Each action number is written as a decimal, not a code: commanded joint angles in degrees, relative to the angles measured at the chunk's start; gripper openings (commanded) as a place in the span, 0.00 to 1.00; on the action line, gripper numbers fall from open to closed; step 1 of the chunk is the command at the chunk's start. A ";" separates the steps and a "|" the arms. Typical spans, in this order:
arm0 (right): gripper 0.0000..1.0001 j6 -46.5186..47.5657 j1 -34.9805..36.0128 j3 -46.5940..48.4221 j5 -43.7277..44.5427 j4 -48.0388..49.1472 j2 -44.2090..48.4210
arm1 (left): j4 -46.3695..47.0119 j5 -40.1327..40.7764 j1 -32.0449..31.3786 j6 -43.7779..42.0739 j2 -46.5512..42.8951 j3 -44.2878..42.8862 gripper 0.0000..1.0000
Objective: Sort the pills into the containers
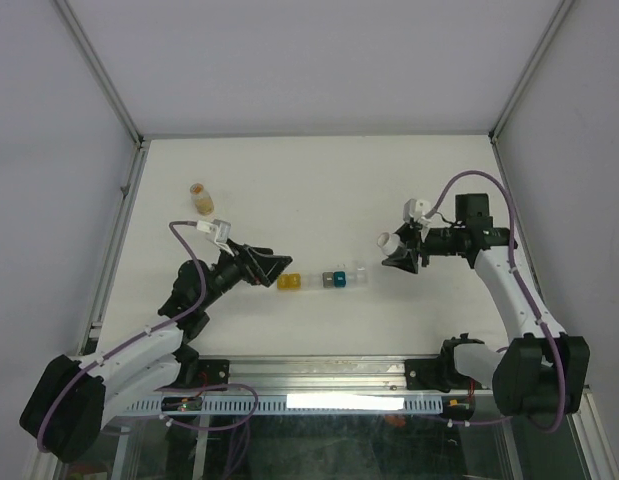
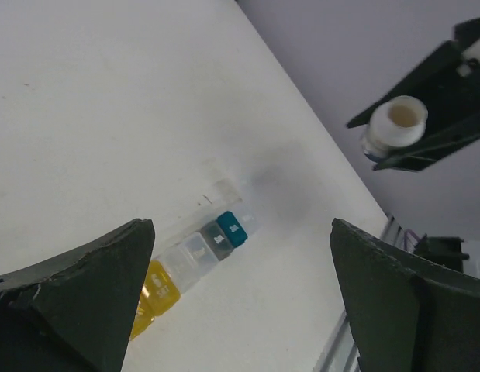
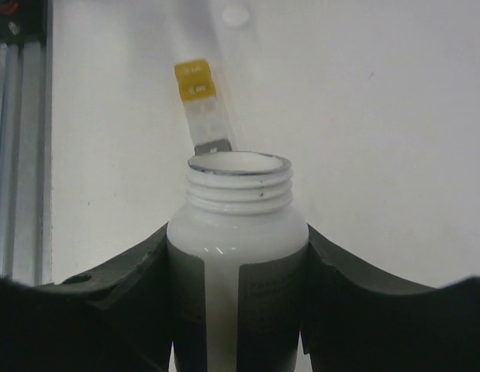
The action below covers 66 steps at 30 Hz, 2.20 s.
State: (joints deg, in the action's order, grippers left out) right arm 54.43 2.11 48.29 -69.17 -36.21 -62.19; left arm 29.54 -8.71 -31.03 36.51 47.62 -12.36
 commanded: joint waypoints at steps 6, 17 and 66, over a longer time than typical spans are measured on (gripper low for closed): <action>0.00 14.94 7.47 -4.59 20.10 -6.26 -5.11 | 28.90 -16.68 0.28 -0.06 10.68 3.19 0.99; 0.00 9.17 15.61 -4.08 33.35 0.23 -15.73 | 25.74 -12.46 0.26 -4.12 10.63 4.61 0.99; 0.00 3.75 29.03 12.00 57.25 -13.72 -30.36 | 15.05 -8.16 0.27 -7.77 2.56 5.66 0.99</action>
State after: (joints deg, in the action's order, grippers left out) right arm 58.94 30.33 57.41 -14.41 -48.07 -91.74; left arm 43.11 -17.87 -31.03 30.15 51.33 -6.96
